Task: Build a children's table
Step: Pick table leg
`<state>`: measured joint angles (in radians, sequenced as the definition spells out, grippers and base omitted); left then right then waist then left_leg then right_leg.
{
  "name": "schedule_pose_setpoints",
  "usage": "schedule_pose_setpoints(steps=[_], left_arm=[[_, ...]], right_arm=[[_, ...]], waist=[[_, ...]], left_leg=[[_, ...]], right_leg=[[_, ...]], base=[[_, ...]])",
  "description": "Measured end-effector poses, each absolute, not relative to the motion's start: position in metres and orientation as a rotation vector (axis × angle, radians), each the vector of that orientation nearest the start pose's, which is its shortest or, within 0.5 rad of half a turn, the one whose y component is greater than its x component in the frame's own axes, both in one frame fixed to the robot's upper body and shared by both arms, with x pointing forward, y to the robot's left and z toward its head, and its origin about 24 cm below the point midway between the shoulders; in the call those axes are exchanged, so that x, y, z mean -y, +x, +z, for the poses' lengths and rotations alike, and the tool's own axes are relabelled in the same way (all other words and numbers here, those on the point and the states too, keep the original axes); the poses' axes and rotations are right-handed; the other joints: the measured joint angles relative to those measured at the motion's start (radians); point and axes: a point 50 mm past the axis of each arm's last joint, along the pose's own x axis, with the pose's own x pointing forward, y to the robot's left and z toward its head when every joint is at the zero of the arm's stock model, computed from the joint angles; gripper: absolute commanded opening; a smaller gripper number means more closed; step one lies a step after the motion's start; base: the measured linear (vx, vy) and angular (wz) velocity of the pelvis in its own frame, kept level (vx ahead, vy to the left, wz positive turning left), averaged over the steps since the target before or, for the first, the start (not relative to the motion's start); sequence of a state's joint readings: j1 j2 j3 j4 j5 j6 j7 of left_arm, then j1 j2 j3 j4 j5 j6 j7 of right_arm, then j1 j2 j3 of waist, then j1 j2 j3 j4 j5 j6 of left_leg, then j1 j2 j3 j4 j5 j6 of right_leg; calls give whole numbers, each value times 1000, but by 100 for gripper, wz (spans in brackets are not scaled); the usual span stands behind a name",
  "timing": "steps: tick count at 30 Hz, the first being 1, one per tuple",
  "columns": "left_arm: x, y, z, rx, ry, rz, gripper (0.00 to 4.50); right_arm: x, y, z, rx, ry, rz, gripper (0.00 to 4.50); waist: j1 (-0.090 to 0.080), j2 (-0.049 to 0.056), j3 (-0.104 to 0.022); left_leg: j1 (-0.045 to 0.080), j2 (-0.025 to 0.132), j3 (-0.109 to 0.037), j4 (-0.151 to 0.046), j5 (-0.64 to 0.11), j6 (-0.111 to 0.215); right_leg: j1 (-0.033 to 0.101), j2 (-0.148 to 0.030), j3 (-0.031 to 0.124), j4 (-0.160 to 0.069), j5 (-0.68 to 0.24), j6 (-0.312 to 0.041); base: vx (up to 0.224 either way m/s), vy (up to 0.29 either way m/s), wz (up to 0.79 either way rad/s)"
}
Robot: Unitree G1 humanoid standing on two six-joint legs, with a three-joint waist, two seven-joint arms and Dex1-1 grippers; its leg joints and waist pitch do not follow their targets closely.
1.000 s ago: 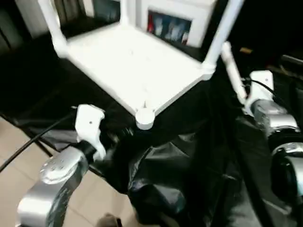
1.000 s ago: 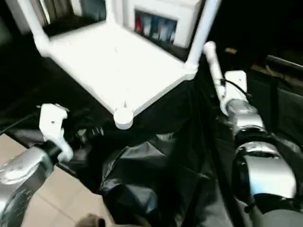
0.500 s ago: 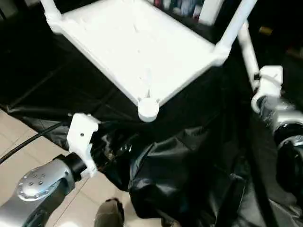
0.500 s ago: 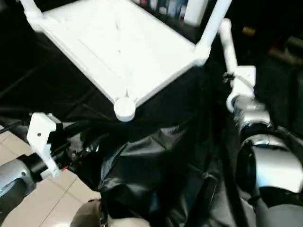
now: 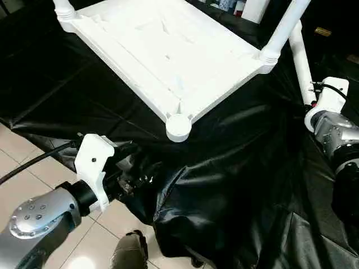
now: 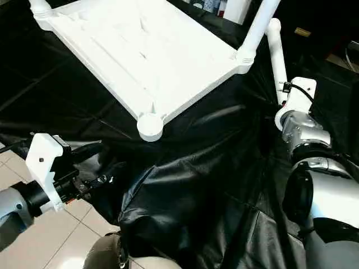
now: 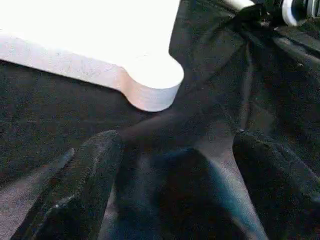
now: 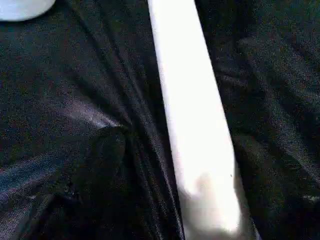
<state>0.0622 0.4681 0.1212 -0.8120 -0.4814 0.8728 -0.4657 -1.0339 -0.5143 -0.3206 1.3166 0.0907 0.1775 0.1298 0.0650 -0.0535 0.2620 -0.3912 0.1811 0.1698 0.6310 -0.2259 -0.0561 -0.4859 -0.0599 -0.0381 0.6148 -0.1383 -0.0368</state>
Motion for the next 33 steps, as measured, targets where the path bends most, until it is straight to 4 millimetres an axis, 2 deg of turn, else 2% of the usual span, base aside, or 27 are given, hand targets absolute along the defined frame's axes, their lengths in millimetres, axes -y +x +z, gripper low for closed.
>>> schedule_pose_setpoints(steps=[8,11,12,18,19,24,33], left_arm=[[-165,200,144,-176,136,-679,398],[-166,200,145,-176,142,-679,398],[-166,200,145,-174,145,-680,398],[-167,202,147,-174,163,-686,398],[-168,202,146,-173,163,-685,398],[-169,205,146,-167,160,-674,398],[-167,213,148,-114,150,-670,398]], right_arm=[[299,381,118,-378,122,-272,258],[303,380,119,-388,141,-283,250],[304,379,118,-391,144,-285,231],[306,378,118,-390,176,-297,195],[306,378,118,-390,177,-299,175],[307,378,119,-377,189,-299,139],[306,379,120,-358,176,-260,127]], waist=[[0,-3,2],[0,-3,2],[0,-3,2],[0,-3,2],[0,-3,2],[-2,-3,1],[-7,-4,1]], left_leg=[[0,0,1,0,0,-1],[0,0,1,0,1,-1],[0,0,1,0,1,-1],[0,0,1,0,2,-3],[0,0,1,0,2,-3],[0,0,2,0,2,-3],[3,1,3,3,4,-1]], right_leg=[[0,-1,0,0,0,0],[0,0,0,0,0,0],[0,0,0,1,0,0],[0,0,0,1,0,0],[0,0,0,1,0,0],[0,0,0,2,0,0],[-1,0,0,13,-1,-2]], base=[[0,0,0],[0,0,0],[0,0,0],[0,0,0],[0,0,0],[0,0,0],[0,0,0]])
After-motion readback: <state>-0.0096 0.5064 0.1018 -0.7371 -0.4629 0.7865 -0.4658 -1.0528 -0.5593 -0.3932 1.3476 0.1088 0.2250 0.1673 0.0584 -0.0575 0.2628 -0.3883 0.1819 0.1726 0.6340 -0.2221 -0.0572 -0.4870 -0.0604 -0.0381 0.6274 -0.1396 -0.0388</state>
